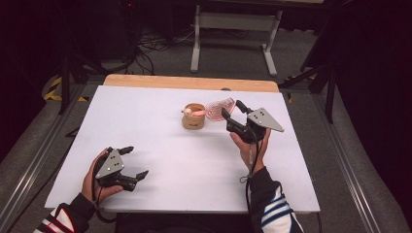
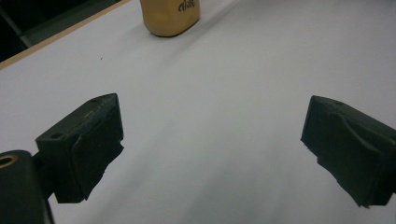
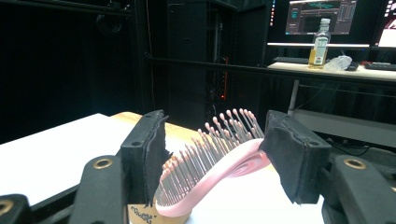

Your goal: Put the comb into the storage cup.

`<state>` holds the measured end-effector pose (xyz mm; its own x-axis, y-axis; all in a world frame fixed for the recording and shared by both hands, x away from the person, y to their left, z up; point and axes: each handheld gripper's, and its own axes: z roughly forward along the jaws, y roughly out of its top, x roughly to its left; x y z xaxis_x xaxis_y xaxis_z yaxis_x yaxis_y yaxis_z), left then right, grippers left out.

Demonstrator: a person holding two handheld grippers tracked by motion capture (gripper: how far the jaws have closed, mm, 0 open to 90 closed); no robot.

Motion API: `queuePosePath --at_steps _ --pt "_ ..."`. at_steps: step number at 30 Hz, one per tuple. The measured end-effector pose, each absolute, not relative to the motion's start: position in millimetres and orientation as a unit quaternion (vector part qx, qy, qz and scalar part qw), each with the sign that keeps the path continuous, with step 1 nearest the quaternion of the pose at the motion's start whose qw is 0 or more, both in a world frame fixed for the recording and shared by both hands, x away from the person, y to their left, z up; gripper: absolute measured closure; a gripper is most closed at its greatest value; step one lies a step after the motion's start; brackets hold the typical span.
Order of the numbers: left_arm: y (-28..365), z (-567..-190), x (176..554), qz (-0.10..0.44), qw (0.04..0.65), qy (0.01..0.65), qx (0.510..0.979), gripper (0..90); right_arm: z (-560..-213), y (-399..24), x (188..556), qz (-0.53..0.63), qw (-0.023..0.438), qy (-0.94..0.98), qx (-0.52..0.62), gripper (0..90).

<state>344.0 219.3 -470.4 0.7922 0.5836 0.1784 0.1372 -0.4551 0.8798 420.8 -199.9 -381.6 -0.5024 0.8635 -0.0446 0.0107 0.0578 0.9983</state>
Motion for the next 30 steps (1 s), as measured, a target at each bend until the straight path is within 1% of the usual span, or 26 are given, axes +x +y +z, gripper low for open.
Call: queuePosePath --at_steps 4,9,30 --pt "219.8 -470.1 343.9 0.235 0.475 0.221 0.819 6.5 -380.5 -201.1 420.2 0.593 0.361 0.633 0.343 41.5" --pt "219.8 -469.8 343.7 0.235 0.476 0.221 0.818 6.5 -379.3 -201.3 418.8 0.593 0.363 0.632 0.342 41.1" --pt "221.3 -469.4 343.7 0.236 0.476 0.220 0.818 6.5 -371.9 -201.2 412.3 0.580 0.381 0.642 0.328 36.6"
